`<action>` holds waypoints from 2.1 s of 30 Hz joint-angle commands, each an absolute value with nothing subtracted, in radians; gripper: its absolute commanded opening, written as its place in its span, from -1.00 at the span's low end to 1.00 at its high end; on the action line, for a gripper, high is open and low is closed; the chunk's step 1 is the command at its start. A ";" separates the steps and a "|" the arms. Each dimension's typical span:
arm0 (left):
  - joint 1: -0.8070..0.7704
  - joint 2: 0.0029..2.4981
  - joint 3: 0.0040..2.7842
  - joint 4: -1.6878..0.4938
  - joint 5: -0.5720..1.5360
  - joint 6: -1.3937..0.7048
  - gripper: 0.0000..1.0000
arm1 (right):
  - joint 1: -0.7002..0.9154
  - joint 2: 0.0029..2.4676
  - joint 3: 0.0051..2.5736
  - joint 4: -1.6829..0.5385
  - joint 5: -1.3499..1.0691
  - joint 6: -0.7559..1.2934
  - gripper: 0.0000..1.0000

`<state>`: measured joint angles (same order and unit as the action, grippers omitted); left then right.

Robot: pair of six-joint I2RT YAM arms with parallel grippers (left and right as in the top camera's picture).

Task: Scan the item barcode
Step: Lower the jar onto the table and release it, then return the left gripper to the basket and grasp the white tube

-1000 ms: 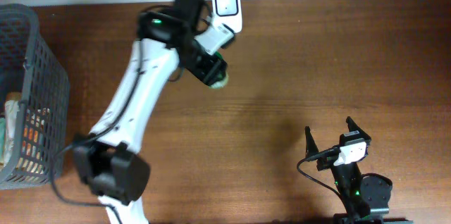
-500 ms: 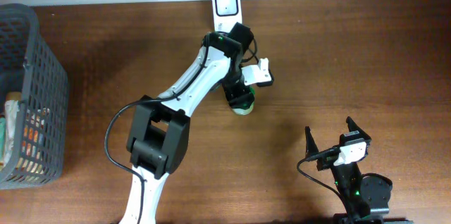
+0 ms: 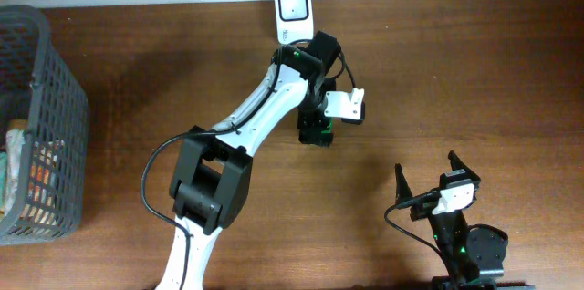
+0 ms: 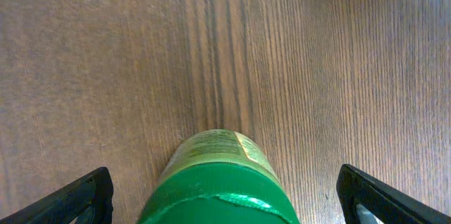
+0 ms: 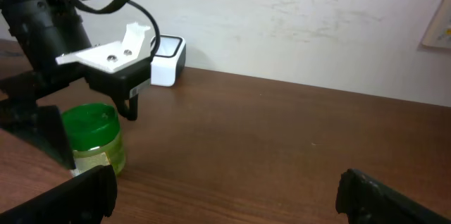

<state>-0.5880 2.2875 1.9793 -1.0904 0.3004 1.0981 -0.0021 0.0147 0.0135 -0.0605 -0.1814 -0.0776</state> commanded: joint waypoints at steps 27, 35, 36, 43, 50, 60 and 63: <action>0.461 1.807 2.467 -1.388 -0.049 -0.340 0.79 | 0.000 0.006 0.006 -0.064 -0.179 -0.071 0.97; 0.596 1.809 2.267 -1.369 -0.252 -0.404 0.98 | 0.000 0.006 0.006 -0.064 -0.179 -0.071 0.97; 0.610 1.810 2.194 -1.336 -0.258 -0.393 0.98 | 0.000 0.006 0.006 -0.064 -0.179 -0.071 0.97; 0.645 1.816 1.914 -1.111 -0.259 -0.169 0.99 | 0.000 0.006 0.006 -0.064 -0.179 -0.071 0.97; 0.680 1.818 1.734 -0.932 -0.259 -0.073 0.95 | 0.000 0.006 0.006 -0.064 -0.179 -0.071 0.97; 0.695 1.819 1.536 -0.766 -0.258 0.043 0.86 | 0.000 0.006 0.006 -0.064 -0.179 -0.071 0.97; 0.696 1.819 1.500 -0.736 -0.258 0.052 0.88 | 0.000 0.006 0.006 -0.064 -0.179 -0.071 0.97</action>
